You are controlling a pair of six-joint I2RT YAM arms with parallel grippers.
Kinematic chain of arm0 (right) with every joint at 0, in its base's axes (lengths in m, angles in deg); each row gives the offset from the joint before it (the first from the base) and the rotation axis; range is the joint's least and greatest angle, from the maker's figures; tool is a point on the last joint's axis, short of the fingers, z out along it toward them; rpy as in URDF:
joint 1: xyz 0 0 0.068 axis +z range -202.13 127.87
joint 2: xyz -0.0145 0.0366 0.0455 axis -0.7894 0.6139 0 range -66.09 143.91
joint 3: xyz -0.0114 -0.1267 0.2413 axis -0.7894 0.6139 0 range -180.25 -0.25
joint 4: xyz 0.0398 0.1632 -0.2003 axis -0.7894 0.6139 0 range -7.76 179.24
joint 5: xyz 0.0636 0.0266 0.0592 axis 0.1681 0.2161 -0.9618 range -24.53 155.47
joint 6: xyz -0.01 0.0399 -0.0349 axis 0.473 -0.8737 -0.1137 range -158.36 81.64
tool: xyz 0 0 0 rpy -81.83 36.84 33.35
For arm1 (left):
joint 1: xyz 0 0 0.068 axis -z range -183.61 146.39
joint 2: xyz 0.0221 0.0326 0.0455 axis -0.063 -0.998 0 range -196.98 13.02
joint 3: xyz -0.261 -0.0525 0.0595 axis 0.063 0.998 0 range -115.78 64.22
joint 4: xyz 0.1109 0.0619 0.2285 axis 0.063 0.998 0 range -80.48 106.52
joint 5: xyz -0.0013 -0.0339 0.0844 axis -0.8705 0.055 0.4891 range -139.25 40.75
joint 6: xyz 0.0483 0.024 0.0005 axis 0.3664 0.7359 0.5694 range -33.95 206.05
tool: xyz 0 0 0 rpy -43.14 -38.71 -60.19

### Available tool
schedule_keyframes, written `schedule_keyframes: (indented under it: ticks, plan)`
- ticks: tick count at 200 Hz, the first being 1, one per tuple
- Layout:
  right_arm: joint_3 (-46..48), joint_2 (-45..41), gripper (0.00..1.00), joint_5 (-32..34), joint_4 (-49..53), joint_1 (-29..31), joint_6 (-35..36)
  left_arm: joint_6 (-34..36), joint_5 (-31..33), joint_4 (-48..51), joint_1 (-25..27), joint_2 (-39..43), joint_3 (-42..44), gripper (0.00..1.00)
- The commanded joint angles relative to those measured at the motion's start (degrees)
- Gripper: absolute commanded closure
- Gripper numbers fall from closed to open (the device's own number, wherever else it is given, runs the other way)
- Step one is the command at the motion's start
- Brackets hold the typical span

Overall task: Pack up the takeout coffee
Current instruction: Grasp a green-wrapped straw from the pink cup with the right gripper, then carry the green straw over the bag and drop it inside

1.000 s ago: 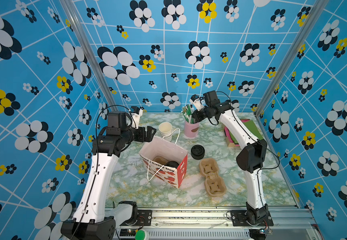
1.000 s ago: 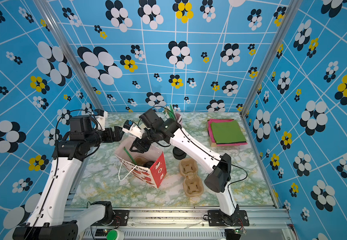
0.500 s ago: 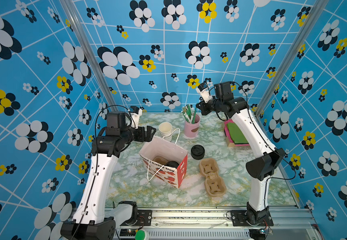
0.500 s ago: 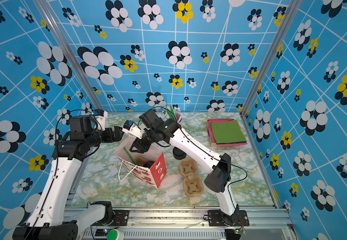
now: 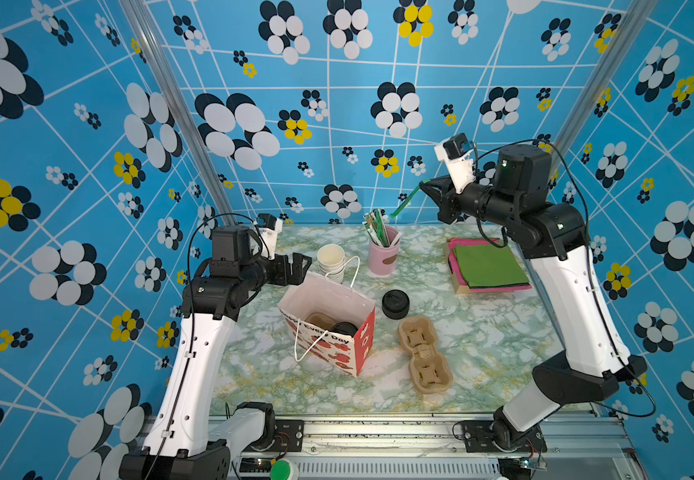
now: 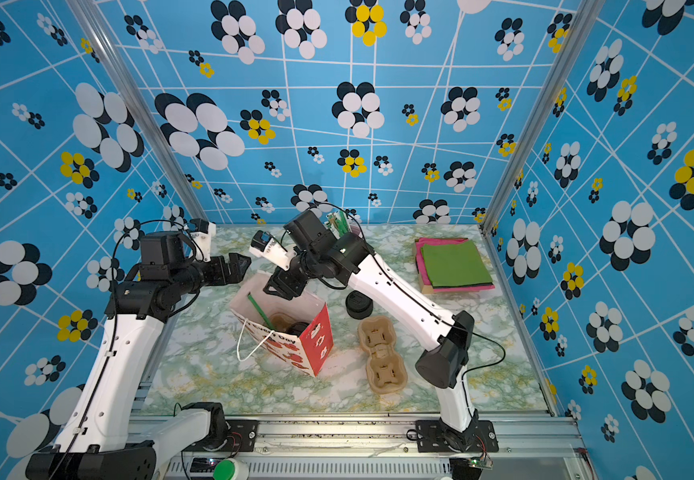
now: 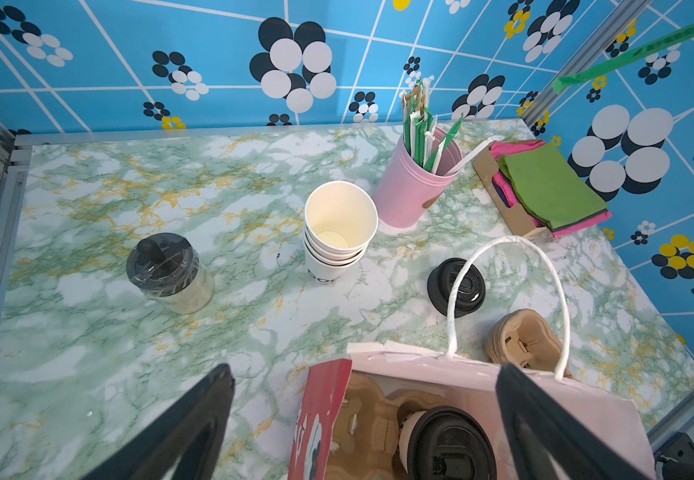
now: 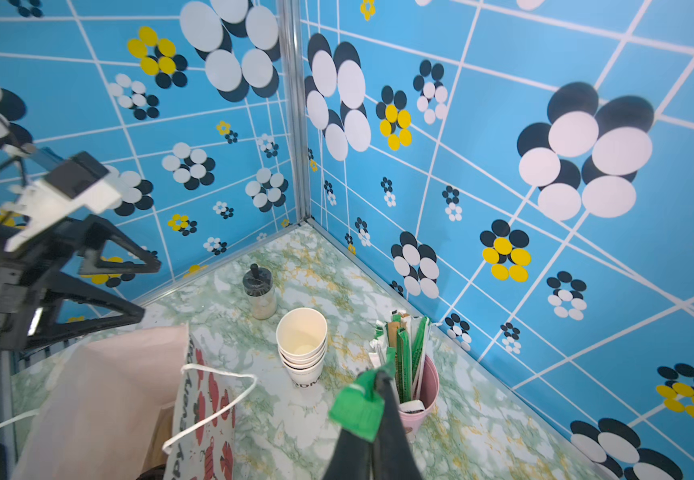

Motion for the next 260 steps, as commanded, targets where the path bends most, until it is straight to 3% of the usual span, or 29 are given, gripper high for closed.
schedule_keyframes:
  ticks: [1, 40, 75, 140, 213, 260]
  plan:
    - [1.5, -0.9, 1.00, -5.6, -1.4, 2.5, -0.6, -1.3, 1.0, -1.3, -0.5, 0.9, 0.8, 0.01]
    - [0.0, -0.7, 0.99, -15.4, -0.8, 9.0, -1.1, -2.3, 5.0, -1.0, -0.6, 1.2, 1.0, 0.01]
    - [-0.3, 1.4, 0.99, -18.8, 1.7, 14.2, -1.0, -3.6, 7.1, -1.0, -2.1, 1.5, 1.7, 0.01]
    - [1.2, 9.2, 0.99, -18.5, 3.6, 20.4, -2.2, -4.4, 6.1, -2.1, -2.7, 1.4, 2.9, 0.01]
    - [5.2, 19.3, 0.98, -12.2, 4.1, 24.7, -2.1, -4.0, 6.0, -2.5, -3.2, 1.2, 3.7, 0.01]
    - [6.6, 21.4, 0.73, -11.1, 4.1, 26.3, -1.6, -3.9, 5.5, -3.1, -3.5, 1.2, 4.4, 0.01]
